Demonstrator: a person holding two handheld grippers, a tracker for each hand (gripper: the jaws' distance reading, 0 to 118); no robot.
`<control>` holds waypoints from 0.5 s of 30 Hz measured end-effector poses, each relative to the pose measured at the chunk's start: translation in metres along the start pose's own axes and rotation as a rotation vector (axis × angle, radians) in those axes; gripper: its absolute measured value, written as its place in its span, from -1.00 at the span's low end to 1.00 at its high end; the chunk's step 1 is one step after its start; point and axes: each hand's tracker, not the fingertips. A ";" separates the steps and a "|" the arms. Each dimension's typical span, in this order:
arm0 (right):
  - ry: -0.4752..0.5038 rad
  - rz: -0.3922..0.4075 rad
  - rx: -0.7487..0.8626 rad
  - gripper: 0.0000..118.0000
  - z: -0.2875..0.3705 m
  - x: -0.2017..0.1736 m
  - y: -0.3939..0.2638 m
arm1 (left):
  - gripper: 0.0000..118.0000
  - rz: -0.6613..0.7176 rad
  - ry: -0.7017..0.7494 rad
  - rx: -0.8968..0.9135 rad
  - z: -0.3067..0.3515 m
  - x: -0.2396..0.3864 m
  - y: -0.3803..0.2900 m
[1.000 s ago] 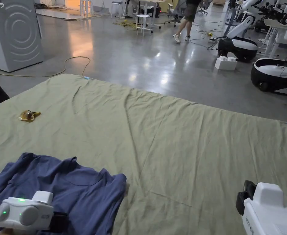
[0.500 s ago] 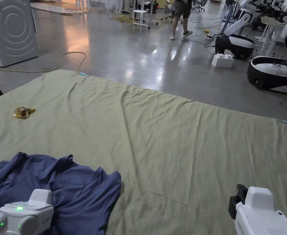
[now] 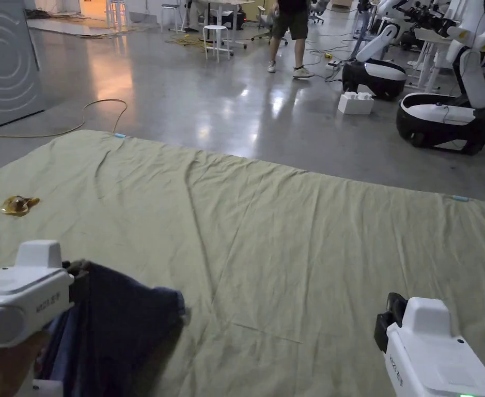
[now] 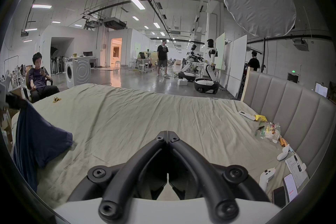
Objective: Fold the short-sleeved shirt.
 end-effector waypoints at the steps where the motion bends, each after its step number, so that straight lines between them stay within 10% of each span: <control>1: -0.003 -0.004 0.006 -0.99 0.002 0.003 0.001 | -0.92 -0.004 -0.019 0.023 0.004 0.006 0.010; 15: -0.113 -0.055 0.068 -0.99 0.037 0.071 0.007 | -0.92 -0.130 -0.340 0.211 0.024 0.190 0.093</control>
